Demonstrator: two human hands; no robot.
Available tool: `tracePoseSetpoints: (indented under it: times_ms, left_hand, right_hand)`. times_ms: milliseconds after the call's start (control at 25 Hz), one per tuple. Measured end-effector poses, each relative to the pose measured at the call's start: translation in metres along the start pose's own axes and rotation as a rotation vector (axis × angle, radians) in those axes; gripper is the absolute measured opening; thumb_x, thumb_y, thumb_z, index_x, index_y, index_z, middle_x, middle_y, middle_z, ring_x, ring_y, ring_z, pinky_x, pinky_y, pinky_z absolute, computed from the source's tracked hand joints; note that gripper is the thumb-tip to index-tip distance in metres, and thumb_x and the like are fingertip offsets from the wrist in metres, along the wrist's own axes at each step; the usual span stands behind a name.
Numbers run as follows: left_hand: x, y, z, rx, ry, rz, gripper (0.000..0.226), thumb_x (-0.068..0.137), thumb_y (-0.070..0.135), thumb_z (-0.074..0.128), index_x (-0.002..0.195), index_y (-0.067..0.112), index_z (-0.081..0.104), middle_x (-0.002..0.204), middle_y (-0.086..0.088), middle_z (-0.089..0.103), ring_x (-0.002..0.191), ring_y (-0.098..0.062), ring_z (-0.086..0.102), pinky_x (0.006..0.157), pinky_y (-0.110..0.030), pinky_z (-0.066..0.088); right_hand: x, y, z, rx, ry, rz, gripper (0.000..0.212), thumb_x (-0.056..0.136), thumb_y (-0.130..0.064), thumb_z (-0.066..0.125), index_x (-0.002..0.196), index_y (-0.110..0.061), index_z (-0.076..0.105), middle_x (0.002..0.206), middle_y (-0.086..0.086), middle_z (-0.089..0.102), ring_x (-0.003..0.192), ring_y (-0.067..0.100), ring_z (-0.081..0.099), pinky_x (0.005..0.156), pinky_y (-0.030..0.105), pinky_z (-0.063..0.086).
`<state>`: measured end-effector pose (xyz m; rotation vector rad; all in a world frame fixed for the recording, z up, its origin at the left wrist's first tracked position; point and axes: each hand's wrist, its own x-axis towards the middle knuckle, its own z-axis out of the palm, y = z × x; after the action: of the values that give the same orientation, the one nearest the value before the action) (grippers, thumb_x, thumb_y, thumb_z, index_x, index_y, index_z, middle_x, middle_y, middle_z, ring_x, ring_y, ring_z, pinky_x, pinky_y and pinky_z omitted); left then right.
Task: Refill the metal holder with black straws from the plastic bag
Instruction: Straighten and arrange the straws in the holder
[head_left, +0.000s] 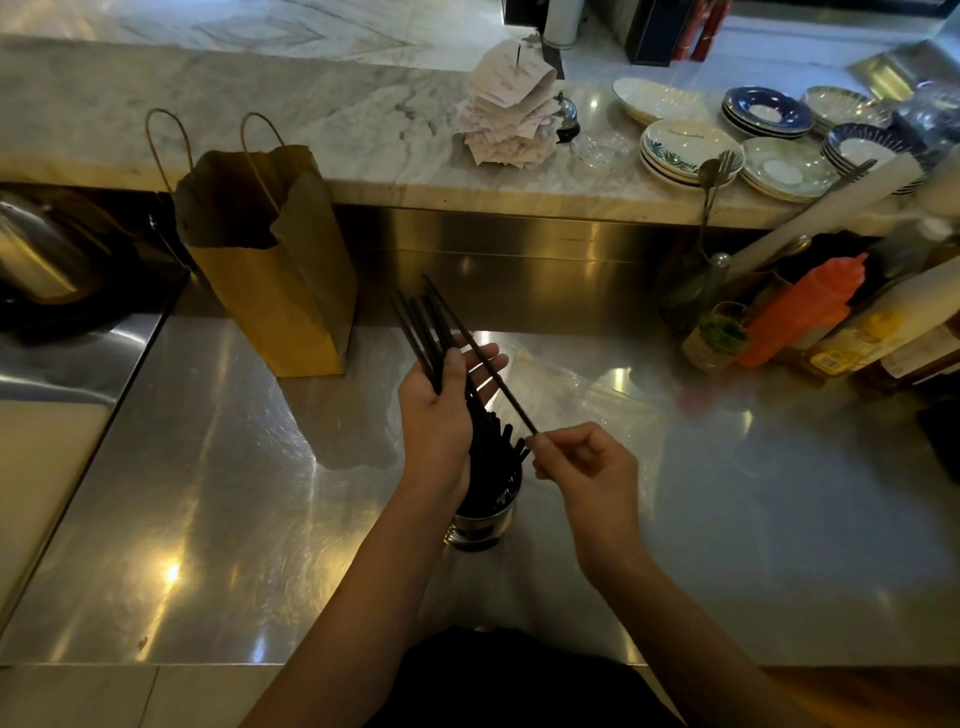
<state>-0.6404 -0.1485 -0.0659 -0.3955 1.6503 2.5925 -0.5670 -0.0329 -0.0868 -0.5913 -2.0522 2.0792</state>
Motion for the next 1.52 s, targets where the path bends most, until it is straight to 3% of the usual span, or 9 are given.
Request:
tracePoseSetpoints:
  times_ms: [240, 440, 600, 800, 880, 1040, 1320, 1440, 1520]
  left_hand:
    - [-0.006, 0.0, -0.003, 0.123, -0.156, 0.065, 0.024, 0.104, 0.019, 0.039, 0.106, 0.022, 0.062, 0.073, 0.005, 0.058, 0.066, -0.011, 0.053, 0.066, -0.027, 0.045]
    - [-0.014, -0.001, -0.014, 0.361, -0.38, 0.148, 0.023, 0.104, 0.016, 0.038, 0.1, 0.011, 0.06, 0.07, 0.004, 0.057, 0.062, -0.011, 0.052, 0.063, -0.024, 0.046]
    - [-0.018, -0.005, -0.019, 0.545, -0.613, 0.215, 0.027, 0.105, 0.019, 0.037, 0.088, 0.012, 0.056, 0.069, 0.0, 0.058, 0.066, -0.017, 0.057, 0.068, -0.028, 0.049]
    - [-0.014, -0.005, -0.026, 0.707, -0.687, 0.315, 0.029, 0.104, 0.018, 0.036, 0.086, 0.032, 0.054, 0.072, 0.005, 0.059, 0.07, -0.015, 0.058, 0.072, -0.029, 0.048]
    - [-0.011, -0.004, -0.028, 0.72, -0.714, 0.309, 0.028, 0.104, 0.02, 0.036, 0.088, 0.029, 0.058, 0.077, 0.006, 0.062, 0.075, -0.015, 0.063, 0.074, -0.031, 0.051]
    - [-0.008, -0.007, -0.027, 0.769, -0.765, 0.311, 0.031, 0.103, 0.024, 0.036, 0.095, 0.015, 0.065, 0.09, 0.008, 0.069, 0.091, -0.015, 0.068, 0.086, -0.034, 0.054]
    - [-0.011, -0.012, -0.029, 0.864, -0.751, 0.29, 0.034, 0.1, 0.012, 0.047, 0.091, 0.044, 0.053, 0.079, 0.034, 0.064, 0.083, 0.016, 0.06, 0.076, -0.004, 0.042]
    - [-0.009, -0.019, -0.032, 0.888, -0.77, 0.295, 0.024, 0.098, 0.018, 0.049, 0.095, 0.042, 0.056, 0.083, 0.029, 0.065, 0.085, 0.011, 0.061, 0.077, -0.009, 0.044]
    - [-0.006, -0.028, -0.039, 0.895, -0.77, 0.241, 0.016, 0.096, 0.023, 0.05, 0.105, 0.023, 0.064, 0.094, 0.009, 0.07, 0.092, -0.004, 0.065, 0.083, -0.027, 0.053]
  right_hand:
    - [0.012, -0.006, -0.01, -0.433, -0.33, -0.081, 0.008, 0.084, -0.01, 0.071, 0.085, -0.017, 0.073, 0.083, -0.005, 0.073, 0.084, 0.008, 0.069, 0.079, 0.038, 0.059]
    - [0.036, -0.063, -0.011, -0.299, -0.385, -0.161, 0.033, 0.088, -0.024, 0.066, 0.12, -0.028, 0.057, 0.114, -0.011, 0.067, 0.108, 0.0, 0.063, 0.097, 0.027, 0.052]
    - [0.042, -0.082, -0.002, -0.343, -0.568, -0.207, 0.031, 0.091, -0.018, 0.062, 0.121, -0.025, 0.055, 0.113, -0.008, 0.068, 0.106, 0.003, 0.065, 0.092, 0.022, 0.052]
    - [0.038, -0.081, -0.001, -0.33, -0.553, -0.265, 0.018, 0.092, -0.012, 0.06, 0.11, -0.013, 0.063, 0.103, -0.003, 0.073, 0.095, 0.001, 0.069, 0.076, 0.016, 0.053]
    - [0.037, -0.082, -0.002, -0.331, -0.561, -0.295, 0.018, 0.092, -0.011, 0.06, 0.11, -0.013, 0.063, 0.103, 0.001, 0.073, 0.083, -0.001, 0.07, 0.068, 0.018, 0.054]
    - [0.035, -0.081, -0.006, -0.347, -0.592, -0.356, 0.025, 0.091, -0.009, 0.061, 0.113, -0.021, 0.063, 0.1, 0.002, 0.073, 0.064, 0.008, 0.068, 0.057, 0.041, 0.058]
    - [0.033, -0.062, -0.009, -0.468, -0.556, -0.465, 0.018, 0.086, 0.001, 0.064, 0.101, -0.008, 0.069, 0.088, -0.013, 0.067, 0.071, -0.007, 0.063, 0.068, 0.009, 0.045]
    - [0.034, -0.053, -0.01, -0.574, -0.538, -0.494, 0.017, 0.087, -0.001, 0.065, 0.1, -0.009, 0.071, 0.084, -0.014, 0.066, 0.07, -0.009, 0.062, 0.068, 0.008, 0.045]
    - [0.033, -0.043, -0.009, -0.619, -0.535, -0.521, 0.017, 0.087, -0.004, 0.065, 0.101, -0.012, 0.071, 0.086, -0.008, 0.07, 0.074, -0.004, 0.064, 0.07, 0.011, 0.049]
